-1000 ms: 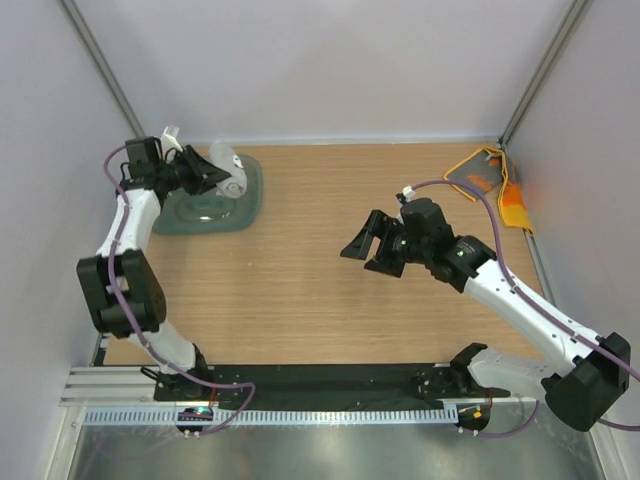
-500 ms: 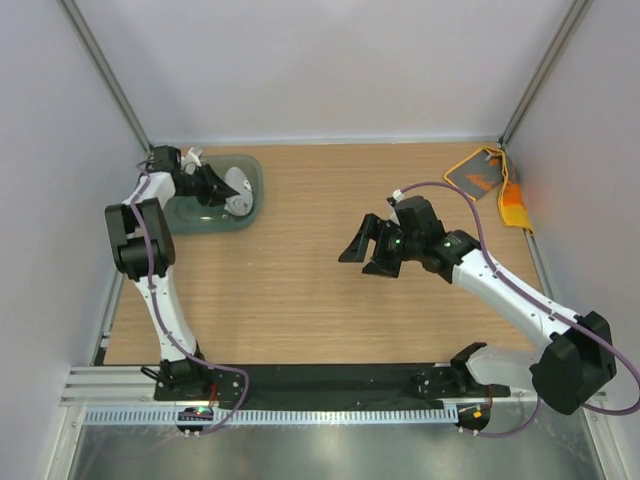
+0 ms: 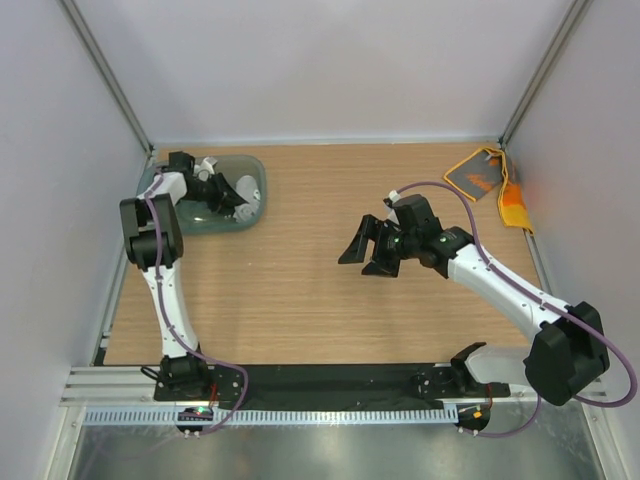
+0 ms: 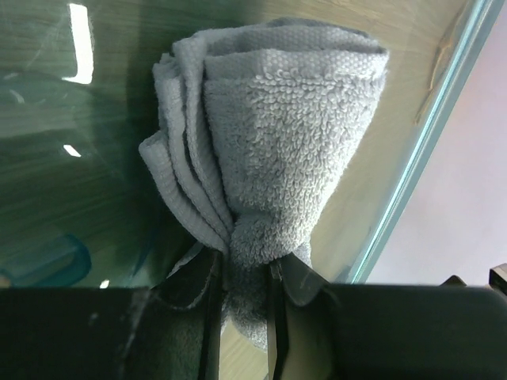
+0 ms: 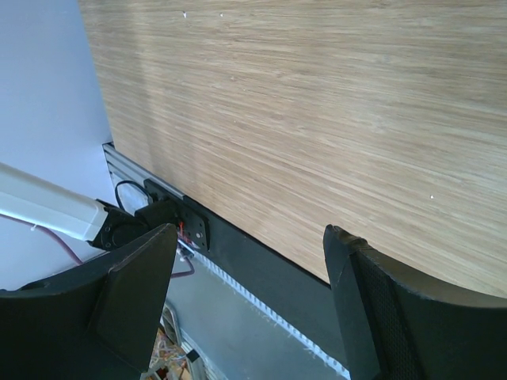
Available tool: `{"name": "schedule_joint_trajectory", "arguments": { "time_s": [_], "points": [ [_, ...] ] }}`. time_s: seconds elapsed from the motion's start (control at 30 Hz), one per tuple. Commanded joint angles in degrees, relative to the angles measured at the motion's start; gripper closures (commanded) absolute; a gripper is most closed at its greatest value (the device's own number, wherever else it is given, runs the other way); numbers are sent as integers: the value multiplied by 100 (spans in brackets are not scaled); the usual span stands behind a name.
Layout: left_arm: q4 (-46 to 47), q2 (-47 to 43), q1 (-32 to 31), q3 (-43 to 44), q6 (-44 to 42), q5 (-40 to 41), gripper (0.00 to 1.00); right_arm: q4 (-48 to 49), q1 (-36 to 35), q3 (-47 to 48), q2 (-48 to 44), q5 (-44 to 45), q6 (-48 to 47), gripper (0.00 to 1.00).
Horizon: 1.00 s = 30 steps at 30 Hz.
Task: Roll the towels
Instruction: Place the rolled towel into the container
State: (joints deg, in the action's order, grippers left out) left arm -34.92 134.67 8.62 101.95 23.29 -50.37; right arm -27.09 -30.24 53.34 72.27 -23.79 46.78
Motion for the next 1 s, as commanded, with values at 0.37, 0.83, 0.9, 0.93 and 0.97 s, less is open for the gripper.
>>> {"name": "schedule_joint_trajectory", "arguments": {
  "time_s": [0.37,0.83,0.9,0.93,0.97],
  "points": [
    [-1087,323,-36,545,-334,237,68,-138,44,326,-64,-170,-214,18],
    [-1149,-125,-10,501,-290,624,39,-402,44,300,-301,-29,-214,18],
    [-1175,-152,8,519,-264,686,39,-428,44,308,-327,-12,-205,18],
    [-1175,-169,34,536,-263,712,39,-455,36,317,-336,-3,-214,19],
    [-1175,-161,52,545,-237,730,39,-481,44,335,-336,23,-222,18]
  ]
}}
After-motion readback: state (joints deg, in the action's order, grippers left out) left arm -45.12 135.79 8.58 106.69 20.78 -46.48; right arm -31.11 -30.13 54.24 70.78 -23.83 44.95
